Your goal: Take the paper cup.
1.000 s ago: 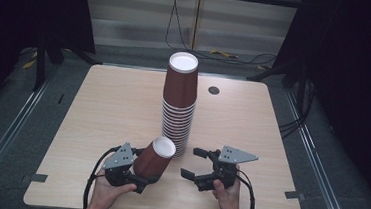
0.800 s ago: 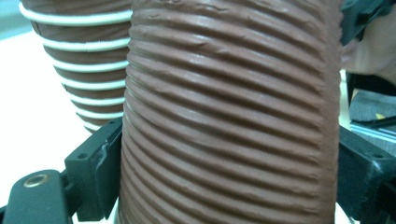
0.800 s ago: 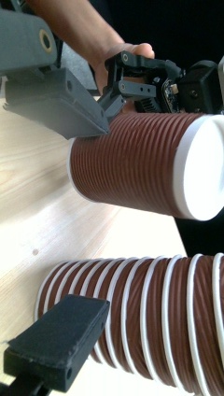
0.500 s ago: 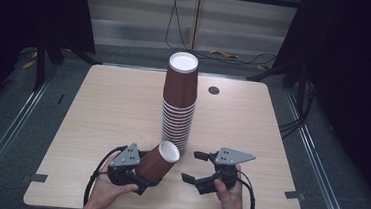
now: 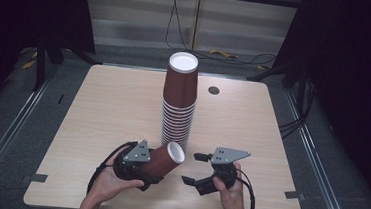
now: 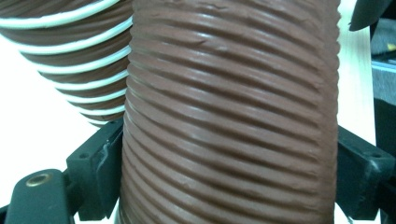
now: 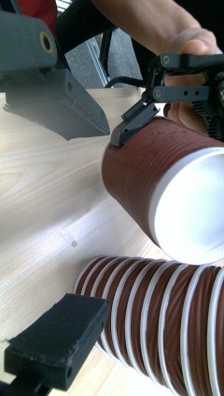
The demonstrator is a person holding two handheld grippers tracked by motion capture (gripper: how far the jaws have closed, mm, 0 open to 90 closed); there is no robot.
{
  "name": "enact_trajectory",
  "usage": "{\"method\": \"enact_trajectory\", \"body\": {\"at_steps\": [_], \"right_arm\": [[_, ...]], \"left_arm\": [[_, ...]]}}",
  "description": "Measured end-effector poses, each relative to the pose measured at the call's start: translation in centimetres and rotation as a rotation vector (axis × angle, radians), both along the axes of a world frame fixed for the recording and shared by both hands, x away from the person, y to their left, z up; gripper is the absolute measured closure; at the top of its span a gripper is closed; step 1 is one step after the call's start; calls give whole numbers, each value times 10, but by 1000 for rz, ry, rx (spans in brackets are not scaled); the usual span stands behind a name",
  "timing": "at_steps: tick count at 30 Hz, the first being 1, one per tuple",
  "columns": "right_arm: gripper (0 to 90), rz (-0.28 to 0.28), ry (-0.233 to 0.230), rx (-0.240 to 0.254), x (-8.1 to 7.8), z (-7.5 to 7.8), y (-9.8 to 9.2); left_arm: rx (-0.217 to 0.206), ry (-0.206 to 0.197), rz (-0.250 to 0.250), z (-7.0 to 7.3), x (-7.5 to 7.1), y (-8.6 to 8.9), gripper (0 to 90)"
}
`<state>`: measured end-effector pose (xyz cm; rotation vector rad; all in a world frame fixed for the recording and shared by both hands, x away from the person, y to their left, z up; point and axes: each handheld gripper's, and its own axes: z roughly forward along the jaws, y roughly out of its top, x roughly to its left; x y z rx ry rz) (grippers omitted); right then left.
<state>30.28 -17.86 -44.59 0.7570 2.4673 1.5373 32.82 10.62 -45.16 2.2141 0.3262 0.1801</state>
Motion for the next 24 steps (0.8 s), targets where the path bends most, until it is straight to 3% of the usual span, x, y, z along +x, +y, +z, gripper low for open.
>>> {"method": "enact_trajectory", "body": {"at_steps": [5, 9, 12, 17, 19, 20, 23, 24], "right_arm": [[157, -4, 5, -38, 1, -1, 2], [160, 11, 42, -76, 4, -1, 3], [159, 26, 62, -113, 6, 0, 6], [137, 37, 63, -156, 6, 1, 11], [137, 41, 72, -164, 7, 1, 12], [139, 53, 85, -160, 9, 1, 13], [144, 63, 91, -165, 10, 2, 14], [163, 90, 106, -165, 12, 2, 15]], "left_arm": [[44, 0, -11, 1, 1, -5, 128], [74, 14, -44, 1, 1, -9, 129], [130, 11, -74, 3, 2, -12, 129], [156, 16, -81, 4, 3, -15, 130], [164, 19, -83, 4, 3, -16, 130], [195, 16, -93, 4, 3, -17, 130], [209, 14, -97, 5, 3, -19, 129], [211, 16, -109, 7, 4, -21, 130]]}}
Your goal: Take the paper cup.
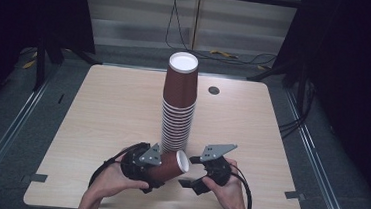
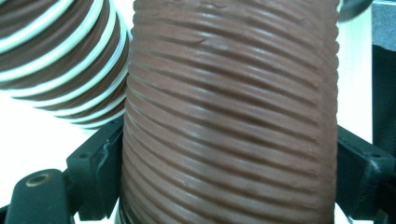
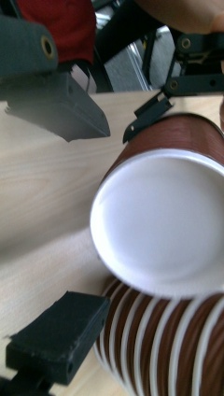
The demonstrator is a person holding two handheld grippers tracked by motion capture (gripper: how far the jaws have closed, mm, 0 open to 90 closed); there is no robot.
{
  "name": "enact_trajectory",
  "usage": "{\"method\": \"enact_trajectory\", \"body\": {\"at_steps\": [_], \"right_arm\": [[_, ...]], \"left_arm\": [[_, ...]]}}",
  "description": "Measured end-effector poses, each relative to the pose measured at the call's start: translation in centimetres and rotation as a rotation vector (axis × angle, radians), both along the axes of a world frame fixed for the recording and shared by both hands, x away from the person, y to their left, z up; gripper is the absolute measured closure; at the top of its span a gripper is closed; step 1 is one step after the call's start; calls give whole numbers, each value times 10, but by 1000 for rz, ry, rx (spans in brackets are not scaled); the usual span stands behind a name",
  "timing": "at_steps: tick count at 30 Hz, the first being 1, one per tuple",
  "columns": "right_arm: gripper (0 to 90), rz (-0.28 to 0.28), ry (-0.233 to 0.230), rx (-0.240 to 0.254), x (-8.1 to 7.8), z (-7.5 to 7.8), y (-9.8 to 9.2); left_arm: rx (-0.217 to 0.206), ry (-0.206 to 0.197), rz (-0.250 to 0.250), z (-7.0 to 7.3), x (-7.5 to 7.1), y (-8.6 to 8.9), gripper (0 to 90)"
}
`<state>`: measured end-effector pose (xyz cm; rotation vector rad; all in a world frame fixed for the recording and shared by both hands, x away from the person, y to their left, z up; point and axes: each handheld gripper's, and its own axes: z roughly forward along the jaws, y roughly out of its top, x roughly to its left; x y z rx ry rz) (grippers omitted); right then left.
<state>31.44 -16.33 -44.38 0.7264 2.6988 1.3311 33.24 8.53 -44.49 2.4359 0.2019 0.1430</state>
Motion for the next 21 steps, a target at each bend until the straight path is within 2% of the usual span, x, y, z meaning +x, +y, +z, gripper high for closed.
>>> {"method": "enact_trajectory", "body": {"at_steps": [1, 2, 5, 10, 12, 15, 21], "right_arm": [[163, 0, 0, 0, 0, 0, 0], [162, 16, 12, -8, 1, 1, 2], [160, 35, 20, -20, 2, 2, 4], [152, 64, 28, -57, 5, 4, 9], [151, 73, 29, -69, 6, 5, 10], [152, 73, 31, -107, 7, 6, 13], [144, 112, 49, -130, 11, 7, 17]], "left_arm": [[0, 0, 0, 0, 0, 0, 129], [21, -4, -1, 1, 1, -1, 130], [43, 14, -25, 1, 2, -2, 130], [101, -6, -25, 2, 1, -5, 131], [98, -5, -31, 2, 0, -6, 131], [128, -15, -37, 2, -1, -9, 131], [153, -15, -51, 3, -2, -12, 131]]}}
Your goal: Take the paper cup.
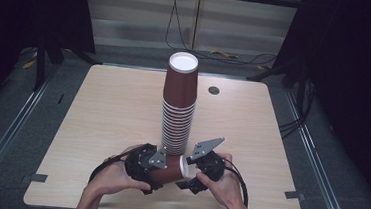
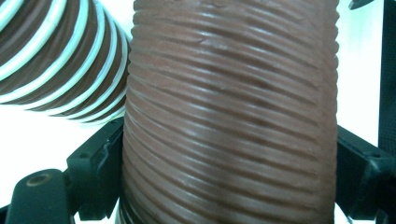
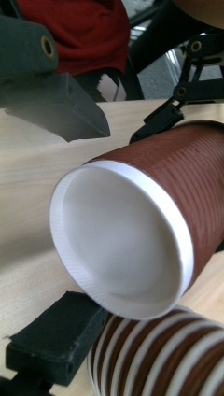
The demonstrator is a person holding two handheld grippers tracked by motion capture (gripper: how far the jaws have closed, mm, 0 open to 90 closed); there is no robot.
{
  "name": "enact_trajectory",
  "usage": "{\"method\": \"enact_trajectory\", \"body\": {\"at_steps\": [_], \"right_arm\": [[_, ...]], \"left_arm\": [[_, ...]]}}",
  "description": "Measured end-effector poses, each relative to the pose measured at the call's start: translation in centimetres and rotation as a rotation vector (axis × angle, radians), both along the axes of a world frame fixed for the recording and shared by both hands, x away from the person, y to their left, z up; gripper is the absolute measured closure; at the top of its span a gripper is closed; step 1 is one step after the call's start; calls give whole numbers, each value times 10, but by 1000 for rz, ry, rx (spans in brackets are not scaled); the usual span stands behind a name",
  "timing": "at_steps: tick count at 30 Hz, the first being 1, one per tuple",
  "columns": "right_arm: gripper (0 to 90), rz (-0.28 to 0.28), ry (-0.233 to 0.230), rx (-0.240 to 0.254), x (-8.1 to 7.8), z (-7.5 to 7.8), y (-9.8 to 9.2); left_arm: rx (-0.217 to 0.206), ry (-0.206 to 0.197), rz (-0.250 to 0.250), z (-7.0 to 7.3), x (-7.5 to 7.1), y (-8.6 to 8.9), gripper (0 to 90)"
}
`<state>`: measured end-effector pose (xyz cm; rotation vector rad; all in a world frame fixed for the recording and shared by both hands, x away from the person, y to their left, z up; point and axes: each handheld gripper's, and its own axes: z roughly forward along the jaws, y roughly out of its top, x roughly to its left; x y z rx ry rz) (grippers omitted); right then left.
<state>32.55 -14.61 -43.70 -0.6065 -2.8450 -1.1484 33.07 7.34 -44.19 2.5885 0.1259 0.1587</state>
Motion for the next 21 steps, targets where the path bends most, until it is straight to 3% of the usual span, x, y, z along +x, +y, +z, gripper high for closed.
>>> {"method": "enact_trajectory", "body": {"at_steps": [1, 4, 8, 9, 13, 18, 21], "right_arm": [[141, 16, -9, -8, 1, -1, 1], [141, 24, -3, -14, 2, -1, 3], [141, 36, 1, -15, 4, 0, 7], [141, 42, 6, -14, 4, 0, 8], [150, 74, 24, -24, 7, 1, 16], [156, 91, 27, -23, 7, 2, 19], [157, 101, 44, -31, 8, -1, 22]], "left_arm": [[18, -7, -16, 1, 1, -1, 131], [10, -1, -16, -1, -1, -3, 131], [34, -11, -39, 0, -2, -6, 131], [17, -5, -27, -1, -4, -7, 131], [25, -35, -52, 1, -7, -9, 131], [0, -12, -36, -5, -10, -9, 132], [22, -25, -57, -4, -9, -8, 132]]}}
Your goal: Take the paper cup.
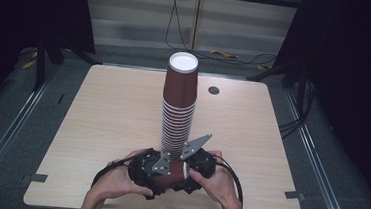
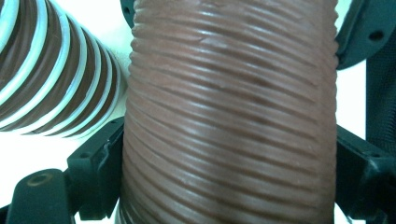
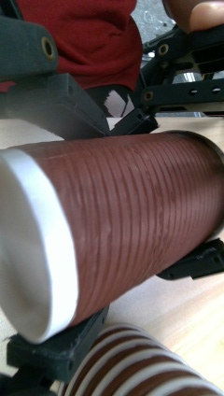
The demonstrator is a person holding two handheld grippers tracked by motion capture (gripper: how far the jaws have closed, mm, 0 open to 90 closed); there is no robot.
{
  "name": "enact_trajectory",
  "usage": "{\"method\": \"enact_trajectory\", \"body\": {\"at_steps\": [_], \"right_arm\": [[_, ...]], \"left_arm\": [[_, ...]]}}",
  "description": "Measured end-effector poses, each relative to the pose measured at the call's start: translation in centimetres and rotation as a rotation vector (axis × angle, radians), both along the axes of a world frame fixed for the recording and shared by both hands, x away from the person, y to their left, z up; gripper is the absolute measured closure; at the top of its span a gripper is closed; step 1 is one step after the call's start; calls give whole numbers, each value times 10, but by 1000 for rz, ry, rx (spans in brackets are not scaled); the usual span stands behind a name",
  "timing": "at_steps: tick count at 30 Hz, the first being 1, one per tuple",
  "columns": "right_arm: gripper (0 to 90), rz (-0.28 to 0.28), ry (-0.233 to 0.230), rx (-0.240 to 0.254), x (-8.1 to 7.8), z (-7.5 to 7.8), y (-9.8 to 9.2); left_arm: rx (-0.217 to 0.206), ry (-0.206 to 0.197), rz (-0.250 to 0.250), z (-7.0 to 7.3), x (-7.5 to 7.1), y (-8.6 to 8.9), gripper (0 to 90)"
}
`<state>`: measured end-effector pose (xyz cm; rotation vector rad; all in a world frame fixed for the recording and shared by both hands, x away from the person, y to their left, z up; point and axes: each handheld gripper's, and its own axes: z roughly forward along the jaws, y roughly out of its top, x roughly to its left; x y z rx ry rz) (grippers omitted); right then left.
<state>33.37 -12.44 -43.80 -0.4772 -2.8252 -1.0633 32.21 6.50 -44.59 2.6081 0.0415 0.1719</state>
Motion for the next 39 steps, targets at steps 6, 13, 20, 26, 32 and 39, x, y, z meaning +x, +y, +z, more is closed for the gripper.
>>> {"method": "enact_trajectory", "body": {"at_steps": [6, 13, 20, 26, 32, 39], "right_arm": [[164, 15, 1, -11, 1, 0, 1], [168, 16, 23, -32, 0, -1, 2], [183, 41, 15, -20, 1, -2, 3], [195, 63, 16, -27, 1, -2, 3], [198, 66, 19, -20, 1, 0, 1], [199, 64, 24, -6, 0, 1, -1]], "left_arm": [[-11, -6, -2, 1, -1, 0, 132], [0, -7, -12, -1, -1, -2, 131], [-4, -32, -27, -2, -4, -1, 127], [-44, -29, -41, -3, -4, 4, 116], [-117, -12, -44, -3, -4, 8, 110], [-172, -9, -56, -1, -3, 14, 107]]}}
